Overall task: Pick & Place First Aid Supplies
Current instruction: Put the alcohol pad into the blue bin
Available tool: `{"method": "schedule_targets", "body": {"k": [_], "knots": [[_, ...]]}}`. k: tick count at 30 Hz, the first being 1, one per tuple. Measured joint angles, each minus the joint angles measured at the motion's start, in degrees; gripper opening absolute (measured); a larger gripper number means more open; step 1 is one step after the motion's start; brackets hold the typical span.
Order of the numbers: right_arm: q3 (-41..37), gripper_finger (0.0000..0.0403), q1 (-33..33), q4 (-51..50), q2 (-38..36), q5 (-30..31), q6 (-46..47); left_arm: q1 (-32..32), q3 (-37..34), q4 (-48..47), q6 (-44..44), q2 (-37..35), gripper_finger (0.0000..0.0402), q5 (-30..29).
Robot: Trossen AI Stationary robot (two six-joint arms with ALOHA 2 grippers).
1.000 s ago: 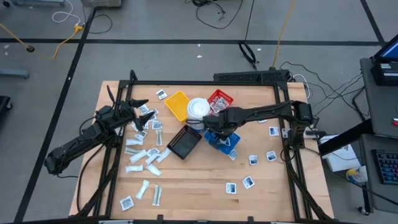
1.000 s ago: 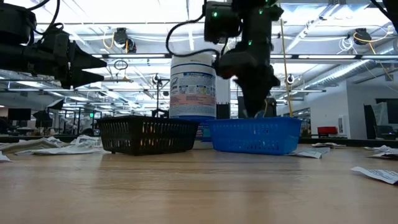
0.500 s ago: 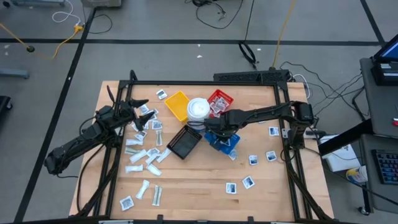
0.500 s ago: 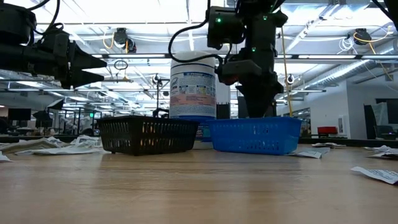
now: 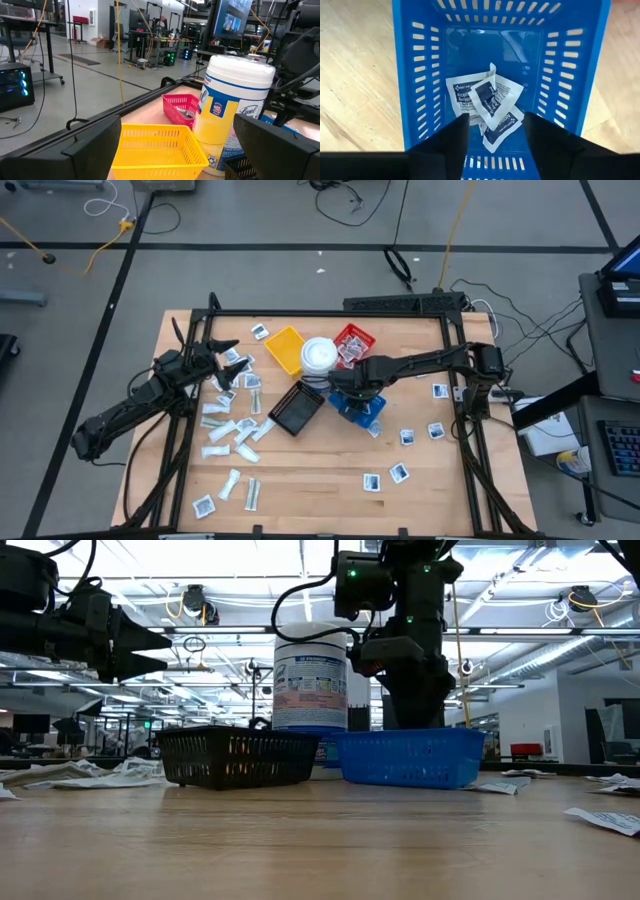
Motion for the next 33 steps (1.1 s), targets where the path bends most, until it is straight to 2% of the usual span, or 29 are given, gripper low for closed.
{"method": "schedule_targets", "body": {"k": [11, 18, 33], "knots": [[0.00, 0.0165, 3.63, -8.81, -6.78, 0.28, 8.71, 0.00, -0.02, 0.00, 0.00, 0.00, 0.0392, 0.00], [-0.19, 0.0155, 6.71, -10.76, -9.51, 0.50, 16.68, 0.00, -0.01, 0.00, 0.00, 0.02, 0.0392, 0.00], [-15.18, 0.0138, 16.65, -10.92, -20.57, -0.01, 38.96, 0.01, -0.01, 0.00, 0.00, 0.02, 0.0392, -0.01]]}}
